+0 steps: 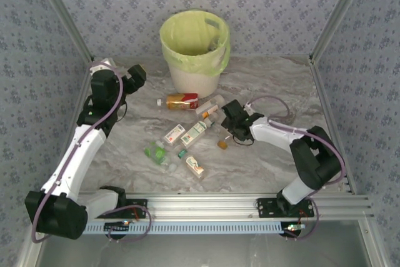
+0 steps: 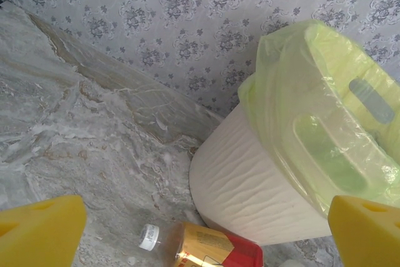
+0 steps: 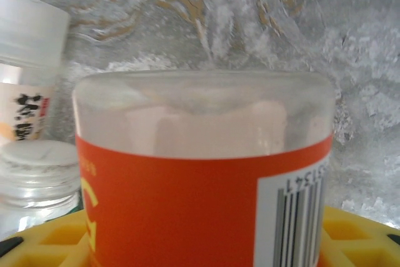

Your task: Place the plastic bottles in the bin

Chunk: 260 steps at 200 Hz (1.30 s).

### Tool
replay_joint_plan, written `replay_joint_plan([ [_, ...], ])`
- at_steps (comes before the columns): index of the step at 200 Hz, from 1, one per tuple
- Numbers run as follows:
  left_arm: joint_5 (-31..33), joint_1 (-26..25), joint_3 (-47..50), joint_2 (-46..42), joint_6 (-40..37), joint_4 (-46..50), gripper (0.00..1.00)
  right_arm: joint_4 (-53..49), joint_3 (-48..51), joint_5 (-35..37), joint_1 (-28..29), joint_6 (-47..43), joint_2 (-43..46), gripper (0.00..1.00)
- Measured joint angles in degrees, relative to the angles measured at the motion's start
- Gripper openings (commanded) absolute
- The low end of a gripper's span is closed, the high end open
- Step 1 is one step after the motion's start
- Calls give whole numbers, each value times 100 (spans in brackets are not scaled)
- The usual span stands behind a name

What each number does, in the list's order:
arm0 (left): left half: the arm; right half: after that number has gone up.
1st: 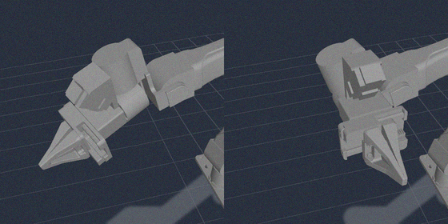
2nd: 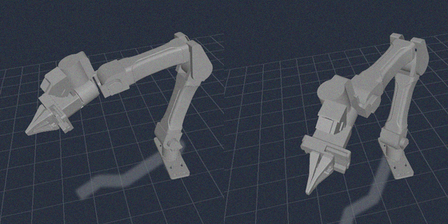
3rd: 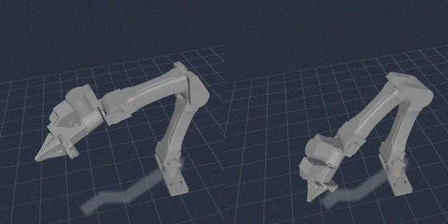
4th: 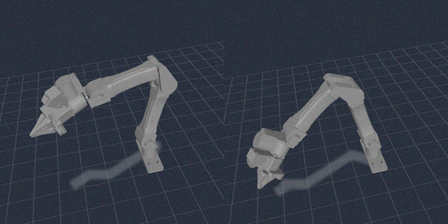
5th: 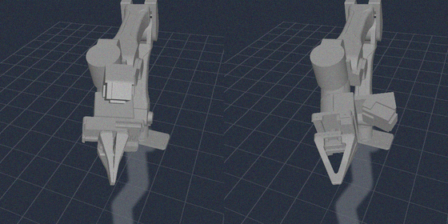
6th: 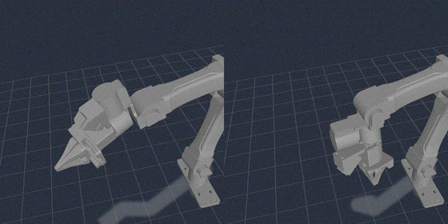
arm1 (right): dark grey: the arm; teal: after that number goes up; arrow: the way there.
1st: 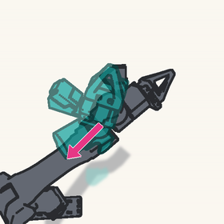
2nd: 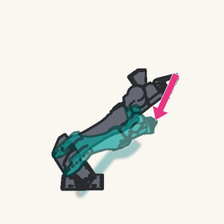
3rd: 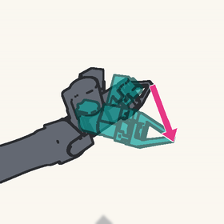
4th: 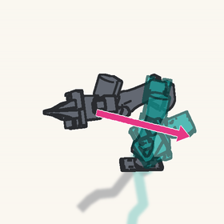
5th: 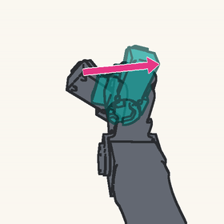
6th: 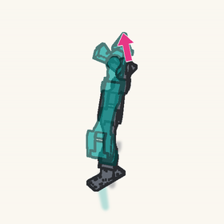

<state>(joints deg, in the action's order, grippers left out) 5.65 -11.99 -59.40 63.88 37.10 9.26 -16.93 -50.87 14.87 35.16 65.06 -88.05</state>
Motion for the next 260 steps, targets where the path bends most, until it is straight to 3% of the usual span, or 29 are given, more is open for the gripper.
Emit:
replay_joint_plan([
  [69, 0, 0, 74, 164, 13, 15, 100, 212, -151, 599, 79, -1303, 1373, 44],
  [125, -4, 35, 136, 225, 55, 109, 99, 916, -1091, 317, 9, -2839, 1510, 44],
  [206, -26, 94, 396, 136, 125, 455, 100, 1069, -4087, -1309, -555, -4011, -114, 46],
  [260, -26, 216, 538, -125, 162, 748, 99, 1119, -5626, -1429, -839, -4310, -1561, 46],
])
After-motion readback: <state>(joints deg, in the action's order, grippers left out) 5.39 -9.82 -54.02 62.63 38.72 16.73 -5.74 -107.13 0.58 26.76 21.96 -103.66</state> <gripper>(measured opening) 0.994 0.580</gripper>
